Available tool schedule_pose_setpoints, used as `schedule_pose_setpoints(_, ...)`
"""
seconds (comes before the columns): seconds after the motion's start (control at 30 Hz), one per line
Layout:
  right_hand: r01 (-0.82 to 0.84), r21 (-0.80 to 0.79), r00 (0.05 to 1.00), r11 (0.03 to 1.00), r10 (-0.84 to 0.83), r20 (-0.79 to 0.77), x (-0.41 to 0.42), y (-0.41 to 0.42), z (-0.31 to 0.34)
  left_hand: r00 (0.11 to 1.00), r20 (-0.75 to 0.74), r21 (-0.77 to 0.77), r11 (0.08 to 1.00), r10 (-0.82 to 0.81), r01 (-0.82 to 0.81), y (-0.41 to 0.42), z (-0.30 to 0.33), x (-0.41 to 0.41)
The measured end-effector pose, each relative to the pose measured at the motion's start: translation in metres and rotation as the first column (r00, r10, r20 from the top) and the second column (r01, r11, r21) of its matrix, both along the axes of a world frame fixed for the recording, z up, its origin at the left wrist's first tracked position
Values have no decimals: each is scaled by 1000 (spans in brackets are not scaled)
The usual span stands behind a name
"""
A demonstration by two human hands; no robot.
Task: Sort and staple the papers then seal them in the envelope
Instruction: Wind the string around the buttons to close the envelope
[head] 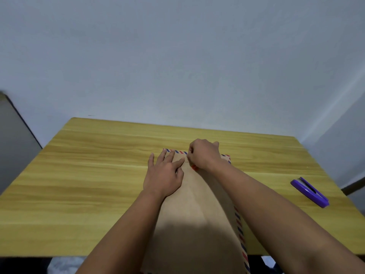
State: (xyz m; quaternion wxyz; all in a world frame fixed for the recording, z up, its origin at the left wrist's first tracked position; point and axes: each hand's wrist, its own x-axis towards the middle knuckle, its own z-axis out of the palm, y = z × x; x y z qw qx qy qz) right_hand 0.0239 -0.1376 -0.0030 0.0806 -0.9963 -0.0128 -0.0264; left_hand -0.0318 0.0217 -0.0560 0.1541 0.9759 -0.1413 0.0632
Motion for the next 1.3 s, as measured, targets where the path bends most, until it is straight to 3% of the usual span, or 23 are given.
schedule_pose_setpoints(0.17, 3, 3, 997, 1000, -4, 78, -27, 0, -8, 1000, -2, 1, 1000, 5, -5, 0, 1, 0)
schedule_pose_setpoints(0.4, -202, 25, 954, 979, 191, 233, -67, -29, -30, 1000, -15, 4, 1000, 8, -8, -1, 1, 0)
schedule_pose_setpoints(0.7, -198, -102, 913, 975, 222, 342, -81, -59, -37, 1000, -25, -5, 1000, 13, -13, -1, -1, 1)
schedule_pose_setpoints(0.9, -295, -305, 887, 905, 378, 264, -79, -58, -33, 999, -28, -1, 1000, 16, -16, -1, 0, 1)
schedule_pose_setpoints(1.17, -437, -236, 837, 868, 489, 245, -76, -43, -26, 1000, -29, 2, 1000, 8, -8, -1, 0, 1)
schedule_pose_setpoints(1.3, -487, -279, 816, 828, 545, 194, -60, -38, -20, 1000, -23, 1, 1000, 0, 0, 0, 0, 1)
